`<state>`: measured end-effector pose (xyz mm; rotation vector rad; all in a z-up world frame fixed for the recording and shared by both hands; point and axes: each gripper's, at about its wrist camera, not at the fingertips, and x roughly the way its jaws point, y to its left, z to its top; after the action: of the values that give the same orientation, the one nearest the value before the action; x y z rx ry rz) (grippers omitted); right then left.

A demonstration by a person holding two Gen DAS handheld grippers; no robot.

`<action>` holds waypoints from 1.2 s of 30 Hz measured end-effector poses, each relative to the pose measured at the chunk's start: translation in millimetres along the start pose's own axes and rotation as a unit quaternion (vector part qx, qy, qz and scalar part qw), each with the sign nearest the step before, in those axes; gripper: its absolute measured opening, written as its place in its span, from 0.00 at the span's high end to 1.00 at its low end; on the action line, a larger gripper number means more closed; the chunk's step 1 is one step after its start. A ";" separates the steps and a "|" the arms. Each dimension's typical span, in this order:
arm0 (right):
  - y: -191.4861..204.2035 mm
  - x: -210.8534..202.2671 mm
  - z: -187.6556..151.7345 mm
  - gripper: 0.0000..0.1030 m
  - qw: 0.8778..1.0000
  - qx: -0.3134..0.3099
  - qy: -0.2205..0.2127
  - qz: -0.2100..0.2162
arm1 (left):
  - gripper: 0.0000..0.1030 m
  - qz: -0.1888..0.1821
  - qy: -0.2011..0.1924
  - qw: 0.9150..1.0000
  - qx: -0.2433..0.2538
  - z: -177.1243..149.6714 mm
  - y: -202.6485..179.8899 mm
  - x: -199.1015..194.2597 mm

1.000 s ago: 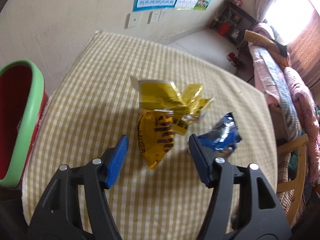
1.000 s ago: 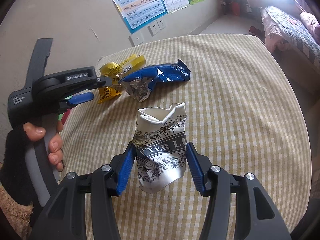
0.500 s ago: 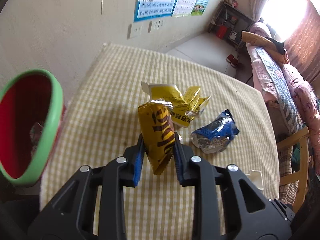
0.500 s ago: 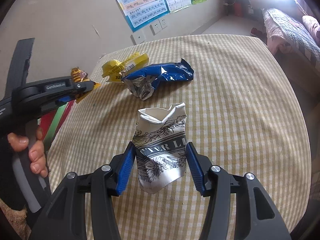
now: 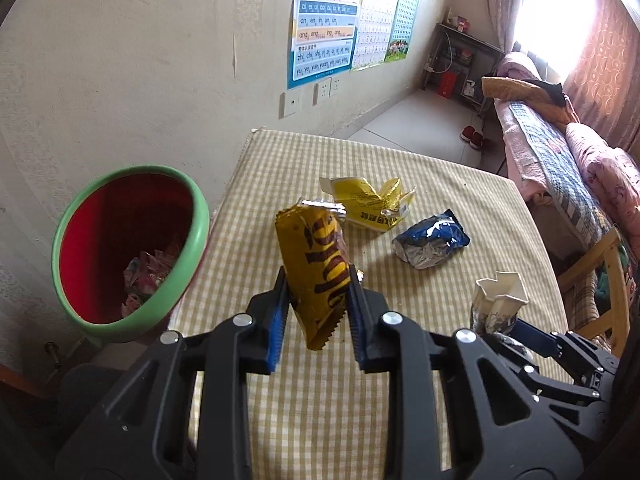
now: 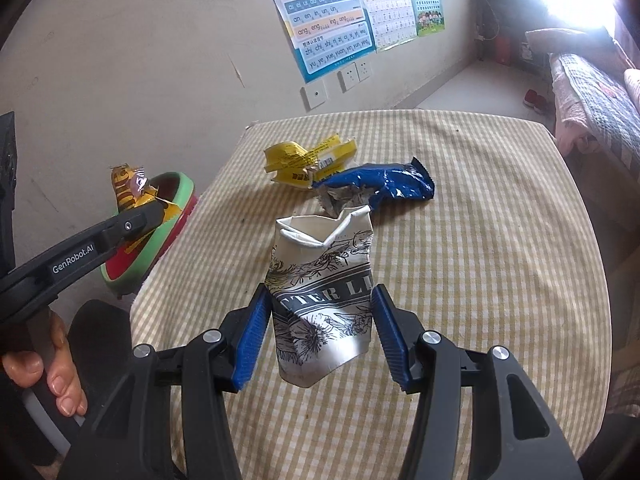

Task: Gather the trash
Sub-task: 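Carry the white cup and yellow wrapper over the red bucket with both tools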

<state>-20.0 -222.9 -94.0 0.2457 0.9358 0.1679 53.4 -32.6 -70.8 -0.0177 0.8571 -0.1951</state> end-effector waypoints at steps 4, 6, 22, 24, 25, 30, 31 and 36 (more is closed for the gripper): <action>10.7 -6.7 7.7 0.51 1.000 -0.010 -0.009 0.004 | 0.75 0.003 -0.012 1.000 -0.005 2.5 4.5 -8.8; 17.2 -9.8 12.5 0.51 1.000 -0.016 -0.014 0.006 | 0.74 0.005 -0.016 1.000 -0.012 2.7 8.9 -11.8; 52.1 1.7 30.9 0.52 0.999 -0.050 -0.009 0.015 | 0.74 0.016 -0.024 0.998 -0.053 -1.1 44.6 -17.6; 48.2 7.2 27.8 0.56 0.999 -0.043 0.001 0.013 | 0.74 0.017 -0.024 0.998 -0.058 -2.0 49.0 -17.8; 47.3 9.0 26.6 0.57 0.999 -0.042 0.006 0.012 | 0.74 0.018 -0.023 0.998 -0.061 -2.2 51.2 -17.1; 44.1 19.9 17.7 0.54 0.998 -0.051 0.043 0.020 | 0.74 0.019 -0.015 0.997 -0.072 -4.4 59.5 -12.5; 43.8 22.6 13.7 0.46 0.997 -0.055 0.053 0.024 | 0.74 0.019 -0.014 0.997 -0.073 -4.9 60.1 -12.0; 49.1 38.5 -10.4 0.35 0.989 -0.065 0.112 0.067 | 0.74 0.015 -0.009 0.997 -0.080 -6.6 64.0 -9.2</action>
<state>-7.8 -164.9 -115.9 0.1708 1.1265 0.3865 53.1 32.3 -74.2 -0.1557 0.8530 -0.0981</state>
